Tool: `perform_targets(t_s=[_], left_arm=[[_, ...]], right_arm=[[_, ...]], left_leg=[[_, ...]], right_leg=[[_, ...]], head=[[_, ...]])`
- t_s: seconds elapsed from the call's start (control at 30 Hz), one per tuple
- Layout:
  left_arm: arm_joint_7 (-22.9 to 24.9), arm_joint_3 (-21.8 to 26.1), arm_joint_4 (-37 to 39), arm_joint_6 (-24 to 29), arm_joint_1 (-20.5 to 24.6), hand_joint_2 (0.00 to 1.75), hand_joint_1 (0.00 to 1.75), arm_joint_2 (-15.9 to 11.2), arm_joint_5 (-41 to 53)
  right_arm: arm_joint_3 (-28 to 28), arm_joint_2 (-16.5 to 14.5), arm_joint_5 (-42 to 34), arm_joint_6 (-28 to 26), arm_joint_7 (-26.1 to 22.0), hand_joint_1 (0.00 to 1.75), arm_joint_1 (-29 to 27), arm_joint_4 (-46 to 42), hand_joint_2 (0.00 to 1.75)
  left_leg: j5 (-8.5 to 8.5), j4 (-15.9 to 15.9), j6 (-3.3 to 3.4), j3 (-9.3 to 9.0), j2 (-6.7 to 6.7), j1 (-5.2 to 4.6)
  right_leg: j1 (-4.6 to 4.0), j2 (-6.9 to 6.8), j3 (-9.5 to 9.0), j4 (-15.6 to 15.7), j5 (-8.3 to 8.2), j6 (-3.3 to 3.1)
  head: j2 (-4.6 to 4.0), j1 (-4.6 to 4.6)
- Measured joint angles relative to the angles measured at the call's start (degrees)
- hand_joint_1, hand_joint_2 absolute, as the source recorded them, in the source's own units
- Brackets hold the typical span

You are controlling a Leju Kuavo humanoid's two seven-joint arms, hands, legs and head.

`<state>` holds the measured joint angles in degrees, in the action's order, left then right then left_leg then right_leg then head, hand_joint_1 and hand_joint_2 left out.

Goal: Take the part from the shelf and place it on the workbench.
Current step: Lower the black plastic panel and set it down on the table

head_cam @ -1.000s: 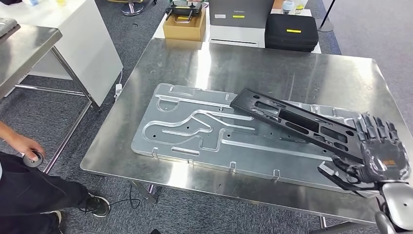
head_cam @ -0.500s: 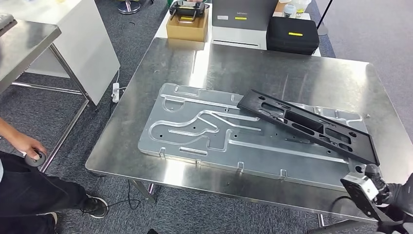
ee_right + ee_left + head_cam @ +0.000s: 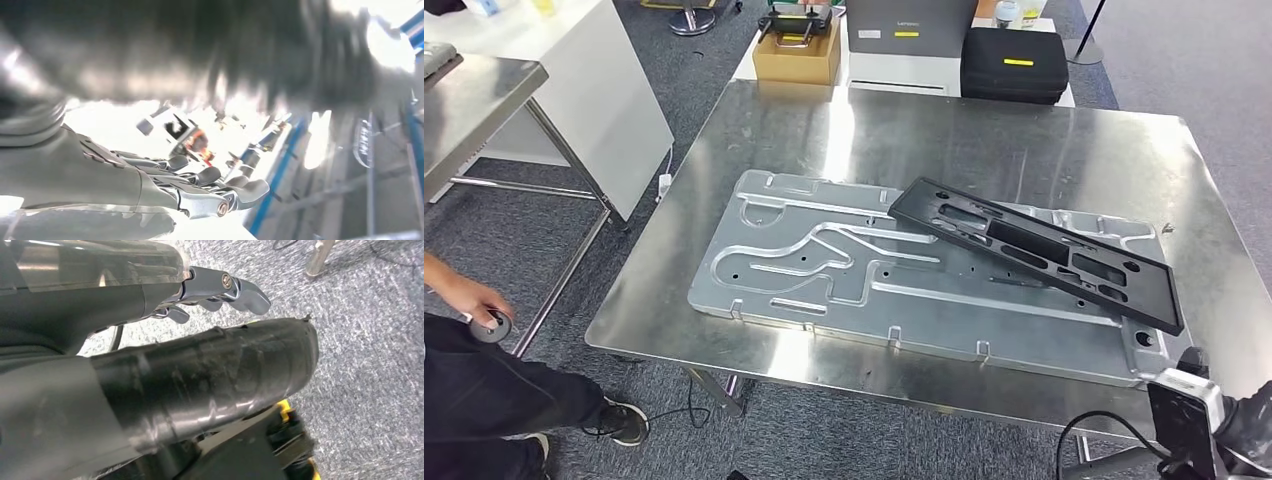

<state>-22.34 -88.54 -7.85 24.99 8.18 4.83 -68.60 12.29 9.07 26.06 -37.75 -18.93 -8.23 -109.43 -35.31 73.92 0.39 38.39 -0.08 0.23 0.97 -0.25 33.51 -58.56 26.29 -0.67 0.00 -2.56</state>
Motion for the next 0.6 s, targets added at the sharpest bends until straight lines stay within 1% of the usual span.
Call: perform_targets(t_s=[0.03,0.07,0.1,0.13,0.17,0.2,0.23,0.27,0.3,0.33,0.37,0.4,0.43,0.47,0.5,0.53,0.57,0.6], left_arm=[[-0.02,0.0,0.0,0.02,-0.06,0.0,0.0,0.0,-0.07],[-0.05,0.01,0.0,0.04,-0.09,0.0,0.0,-0.01,-0.12],[-0.08,0.01,0.0,0.05,-0.07,0.0,0.0,-0.03,-0.17],[-0.11,0.01,0.0,0.06,-0.03,0.0,0.0,-0.06,-0.21],[-0.14,0.01,0.0,0.08,0.01,0.0,0.0,-0.09,-0.26],[-0.17,0.0,0.0,0.1,0.0,0.0,0.0,-0.1,-0.35],[-0.2,0.01,0.0,0.14,-0.05,0.0,0.0,-0.11,-0.46],[-0.25,0.01,0.0,0.17,-0.11,0.0,0.0,-0.11,-0.6],[-0.32,0.02,0.0,0.19,-0.15,0.0,0.0,-0.13,-0.72],[-0.39,0.02,0.0,0.21,-0.15,0.0,0.0,-0.14,-0.81],[-0.46,0.02,0.0,0.22,-0.13,0.0,0.0,-0.15,-0.85],[-0.52,0.02,0.0,0.23,-0.15,0.0,0.0,-0.15,-0.85],[-0.57,0.02,0.0,0.23,-0.19,0.0,0.0,-0.15,-0.87],[-0.61,0.02,0.0,0.23,-0.26,0.0,0.0,-0.15,-0.88],[-0.63,0.02,0.0,0.23,-0.33,0.0,0.0,-0.16,-0.92],[-0.64,0.02,0.0,0.23,-0.39,0.0,0.0,-0.18,-0.96],[-0.65,0.02,0.0,0.23,-0.44,0.0,0.0,-0.19,-0.98],[-0.68,0.02,0.0,0.23,-0.46,0.0,0.0,-0.2,-1.02]], right_arm=[[0.34,-0.4,-0.39,0.2,-0.26,0.0,-0.38,0.01,1.75],[0.62,-0.72,-0.67,0.36,-0.52,0.0,-0.71,0.01,1.75],[0.85,-1.04,-0.98,0.49,-0.79,0.0,-1.0,0.01,1.75],[1.1,-1.35,-1.3,0.62,-1.12,0.0,-1.26,0.01,1.75],[1.35,-1.66,-1.7,0.85,-1.5,0.0,-1.52,0.0,1.75],[1.59,-1.99,-2.21,1.14,-1.88,0.0,-1.79,-0.01,1.75],[1.8,-2.29,-2.75,1.46,-2.26,0.0,-2.08,-0.01,1.75],[1.99,-2.59,-3.27,1.81,-2.7,0.0,-2.37,-0.03,1.75],[2.17,-2.88,-3.76,2.08,-3.12,0.0,-2.68,-0.05,1.75],[2.41,-3.15,-4.1,2.27,-3.55,0.0,-2.94,-0.08,1.75],[2.7,-3.43,-4.35,2.39,-3.9,0.0,-3.15,-0.09,1.75],[2.95,-3.71,-4.54,2.45,-4.11,0.0,-3.36,-0.09,1.75],[3.17,-4.0,-4.66,2.52,-4.24,0.0,-3.58,-0.08,1.75],[3.33,-4.34,-4.77,2.61,-4.31,0.0,-3.88,-0.04,1.75],[3.47,-4.69,-4.88,2.7,-4.38,0.0,-4.24,-0.01,1.75],[3.61,-5.0,-5.01,2.79,-4.49,0.0,-4.58,0.02,1.75],[3.81,-5.28,-5.23,2.89,-4.67,0.0,-4.84,0.05,1.75],[4.11,-5.57,-5.51,3.03,-4.91,0.0,-5.02,0.05,1.75]], left_leg=[[1.01,-0.93,0.09,-0.63,0.0,0.0],[2.79,-3.96,0.26,-2.3,0.0,0.0],[4.51,-8.03,0.5,-4.41,-0.02,-0.02],[5.76,-11.67,0.69,-6.21,-0.03,-0.09],[6.43,-14.15,0.85,-7.36,-0.05,-0.16],[6.57,-15.27,1.0,-7.75,-0.07,-0.24],[6.68,-15.44,1.14,-7.69,-0.07,-0.34],[6.99,-15.64,1.45,-7.67,-0.05,-0.27],[7.36,-15.93,1.79,-7.69,0.01,-0.2],[7.74,-16.23,2.16,-7.69,0.09,-0.11],[8.12,-16.51,2.51,-7.6,0.19,0.02],[8.35,-16.57,2.72,-7.38,0.29,0.02],[8.53,-16.54,2.85,-7.06,0.36,0.02],[8.67,-16.46,2.88,-6.76,0.42,0.0],[8.76,-16.35,2.85,-6.49,0.46,-0.01],[8.83,-16.19,2.82,-6.27,0.48,-0.01],[8.85,-16.0,2.76,-6.11,0.48,0.0],[8.84,-15.79,2.67,-6.0,0.48,0.01]], right_leg=[[-0.03,0.01,0.12,-0.14,-0.01,-0.01],[-0.07,0.05,0.18,-0.27,-0.02,0.01],[-0.09,0.08,0.23,-0.39,-0.04,0.04],[-0.22,0.12,0.3,-0.56,-0.05,0.19],[-0.34,0.16,0.4,-0.66,-0.12,0.42],[-0.44,0.17,0.49,-0.69,-0.23,0.72],[-0.51,0.2,0.54,-0.63,-0.4,1.1],[-0.46,0.22,0.56,-0.54,-0.54,1.45],[-0.37,0.23,0.65,-0.7,-0.36,1.78],[-0.28,0.25,0.98,-1.51,0.46,2.09],[-0.2,0.25,1.77,-3.47,2.06,2.37],[-0.1,0.24,2.98,-6.51,4.21,2.62],[-0.06,0.24,4.44,-10.22,6.41,2.85],[-0.01,0.24,5.68,-13.54,7.98,3.03],[0.07,0.24,6.18,-15.36,8.49,3.16],[0.16,0.23,5.66,-15.13,7.91,3.22],[0.27,0.22,3.99,-12.6,6.41,3.22],[0.36,0.21,1.64,-8.68,4.69,3.16]], head=[[0.0,0.0],[0.0,0.0],[0.0,-0.01],[0.0,-0.01],[0.0,-0.02],[0.0,-0.03],[0.0,-0.04],[0.0,-0.05],[0.0,-0.06],[0.0,-0.08],[0.0,-0.09],[0.0,-0.1],[0.0,-0.1],[0.0,-0.09],[0.0,-0.09],[0.0,-0.09],[0.0,-0.09],[0.0,-0.1]])
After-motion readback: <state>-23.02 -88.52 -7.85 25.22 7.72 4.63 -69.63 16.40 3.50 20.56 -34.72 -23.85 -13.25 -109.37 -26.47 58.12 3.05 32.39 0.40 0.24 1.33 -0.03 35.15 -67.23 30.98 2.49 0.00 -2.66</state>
